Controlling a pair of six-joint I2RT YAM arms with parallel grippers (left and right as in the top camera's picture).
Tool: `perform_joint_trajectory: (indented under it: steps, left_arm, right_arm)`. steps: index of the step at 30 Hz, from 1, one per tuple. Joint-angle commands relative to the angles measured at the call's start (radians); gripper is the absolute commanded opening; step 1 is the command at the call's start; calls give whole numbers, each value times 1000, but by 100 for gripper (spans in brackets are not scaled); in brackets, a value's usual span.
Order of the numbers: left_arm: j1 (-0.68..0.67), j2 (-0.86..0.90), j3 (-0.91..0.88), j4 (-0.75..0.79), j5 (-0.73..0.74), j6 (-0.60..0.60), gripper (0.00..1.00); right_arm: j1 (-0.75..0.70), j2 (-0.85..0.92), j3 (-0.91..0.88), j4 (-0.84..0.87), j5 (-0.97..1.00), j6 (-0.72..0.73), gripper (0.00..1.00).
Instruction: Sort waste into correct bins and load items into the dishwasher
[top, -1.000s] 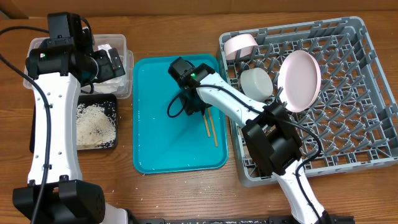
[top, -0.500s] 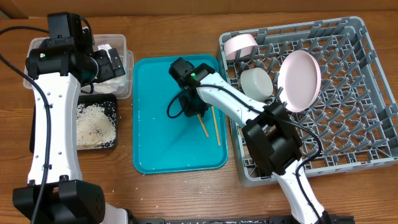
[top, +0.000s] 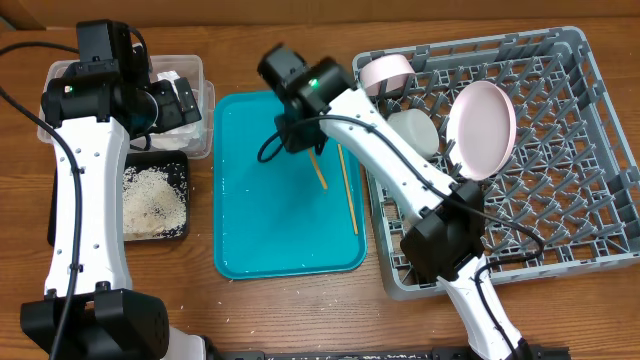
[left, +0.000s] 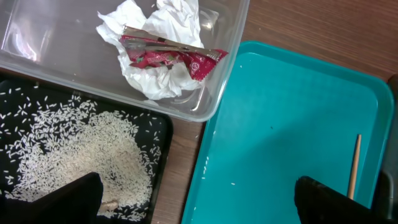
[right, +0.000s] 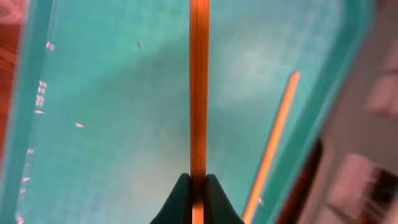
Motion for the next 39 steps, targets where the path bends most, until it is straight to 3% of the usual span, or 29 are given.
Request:
perform_joint_trajectory:
  steps: [1,7,17,24,32,39]
  left_arm:
    - [-2,-10,16,-3,-4,-13,100]
    - [-2,-10,16,-3,-4,-13,100]
    - [-2,-10,16,-3,-4,-13,100]
    - [-3,-10,16,-3,-4,-13,100]
    - [-3,-10,16,-3,-4,-13,100]
    - [-3,-10,16,-3,-4,-13,100]
  right_arm:
    - [-23,-22,171,-74,43,-2,4]
    - [-106,-22,376,-237,40,42,4]
    - [-320,-179,355,-237,-3,63,4]
    - [-439,-217,195,-237,-71,73,4]
    - [-428,-217,-143,-237,-63,-79,4]
    - [-392,-217,-265,-237,-56,-87,4]
